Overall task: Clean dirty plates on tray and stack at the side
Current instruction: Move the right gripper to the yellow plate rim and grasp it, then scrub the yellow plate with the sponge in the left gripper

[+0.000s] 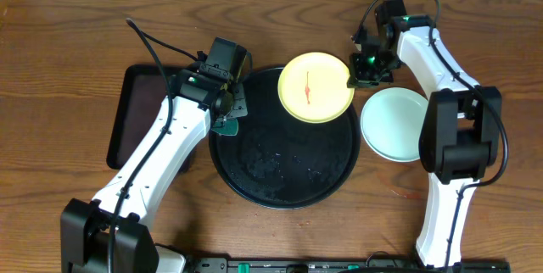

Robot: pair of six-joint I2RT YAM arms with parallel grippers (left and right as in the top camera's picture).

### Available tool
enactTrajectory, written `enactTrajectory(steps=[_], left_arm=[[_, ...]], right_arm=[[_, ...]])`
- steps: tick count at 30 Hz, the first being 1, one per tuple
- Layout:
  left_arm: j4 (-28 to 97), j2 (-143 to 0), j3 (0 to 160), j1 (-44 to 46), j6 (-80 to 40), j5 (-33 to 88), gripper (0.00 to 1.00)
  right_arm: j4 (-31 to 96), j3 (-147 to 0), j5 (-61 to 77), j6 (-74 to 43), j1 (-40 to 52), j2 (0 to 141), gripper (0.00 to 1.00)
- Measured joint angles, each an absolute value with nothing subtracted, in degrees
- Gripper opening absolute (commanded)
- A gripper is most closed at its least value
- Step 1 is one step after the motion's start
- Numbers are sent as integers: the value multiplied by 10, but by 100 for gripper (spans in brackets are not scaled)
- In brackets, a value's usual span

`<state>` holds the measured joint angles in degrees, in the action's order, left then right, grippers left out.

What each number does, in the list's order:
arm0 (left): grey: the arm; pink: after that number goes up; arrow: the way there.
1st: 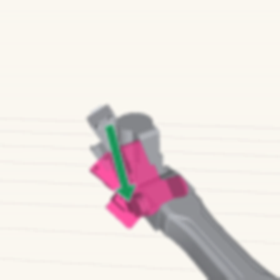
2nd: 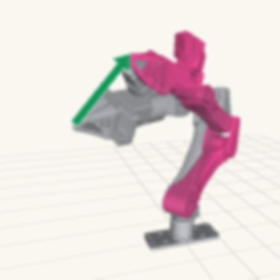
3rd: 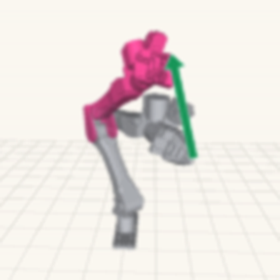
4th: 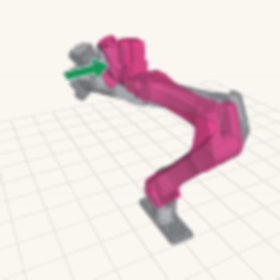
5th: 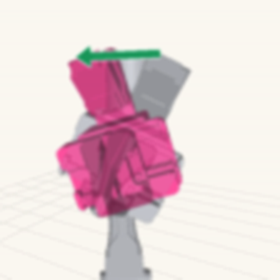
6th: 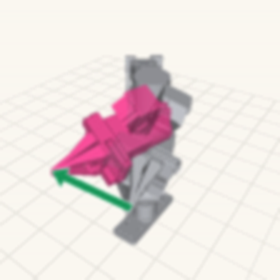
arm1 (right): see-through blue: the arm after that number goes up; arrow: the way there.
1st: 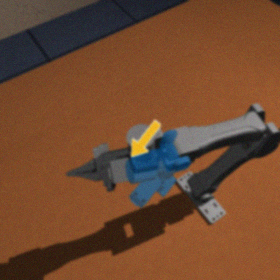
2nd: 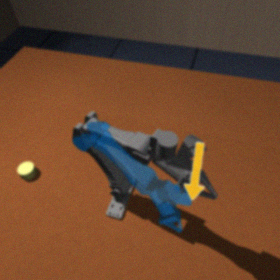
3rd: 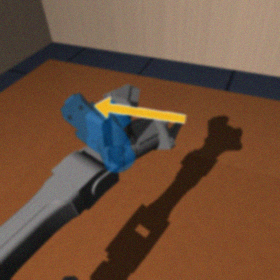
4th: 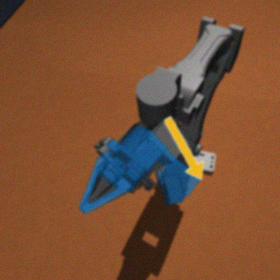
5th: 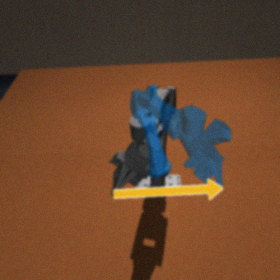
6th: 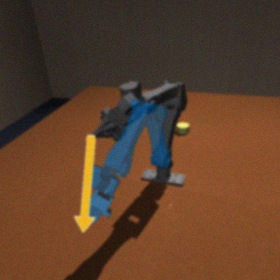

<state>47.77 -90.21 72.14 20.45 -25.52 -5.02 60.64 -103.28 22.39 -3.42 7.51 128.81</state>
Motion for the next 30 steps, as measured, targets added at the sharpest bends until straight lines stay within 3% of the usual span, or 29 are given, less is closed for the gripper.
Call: enactTrajectory(steps=[12, 24, 30], left_arm=[[478, -902, 721, 204, -255, -50, 8], [442, -910, 721, 212, -258, -31, 7], [378, -985, 720, 248, -295, -19, 8]], right_arm=[[680, -1019, 187, -46, 205, 1251, 1], [566, -886, 171, -107, 236, 1238, 1], [511, -840, 189, -124, 231, 1215, 1]])
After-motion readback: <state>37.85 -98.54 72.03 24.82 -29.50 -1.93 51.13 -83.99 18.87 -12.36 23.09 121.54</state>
